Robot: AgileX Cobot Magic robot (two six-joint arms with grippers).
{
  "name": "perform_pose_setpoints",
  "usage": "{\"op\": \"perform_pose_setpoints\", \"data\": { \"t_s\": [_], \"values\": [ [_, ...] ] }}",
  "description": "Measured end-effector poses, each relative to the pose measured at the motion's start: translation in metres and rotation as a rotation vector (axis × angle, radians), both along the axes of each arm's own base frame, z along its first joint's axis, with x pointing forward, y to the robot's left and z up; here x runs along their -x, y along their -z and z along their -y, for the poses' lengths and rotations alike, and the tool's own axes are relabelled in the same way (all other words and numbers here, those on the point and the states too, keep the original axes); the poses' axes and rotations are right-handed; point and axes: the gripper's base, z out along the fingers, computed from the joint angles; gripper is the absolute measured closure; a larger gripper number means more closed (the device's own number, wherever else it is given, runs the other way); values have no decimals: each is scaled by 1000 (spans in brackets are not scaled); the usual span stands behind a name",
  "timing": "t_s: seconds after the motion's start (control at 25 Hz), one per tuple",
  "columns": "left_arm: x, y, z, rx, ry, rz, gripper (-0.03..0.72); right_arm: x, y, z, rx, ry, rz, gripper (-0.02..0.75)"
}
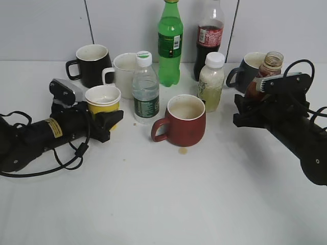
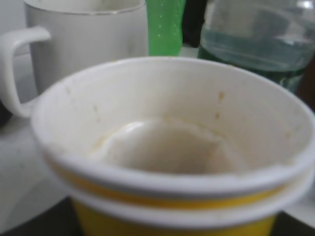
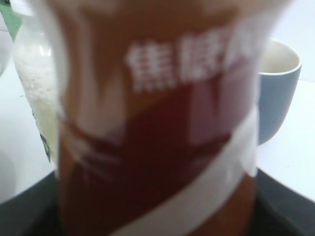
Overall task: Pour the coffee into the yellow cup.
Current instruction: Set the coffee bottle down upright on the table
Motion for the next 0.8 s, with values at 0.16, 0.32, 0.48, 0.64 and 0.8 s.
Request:
{"op": "perform_pose_setpoints", "data": {
  "t_s": [0.16,0.32,0.48,0.64,0.8],
  "values": [
    [-4,10,1,-1,1,-10,246,0,0,0,-1,0,0,234],
    [-4,12,1,-8,0,-17,163,0,0,0,-1,0,1,234],
    [-3,15,0,-15,-1,-30,96,0,0,0,-2,3,3,234],
    [3,14,-1,-17,-7,-46,86,-1,4,2,-2,19,-5,235],
    [11,7,-5,-15,-32,-58,85,-3,18,2,7,29,-40,235]
  ]
}}
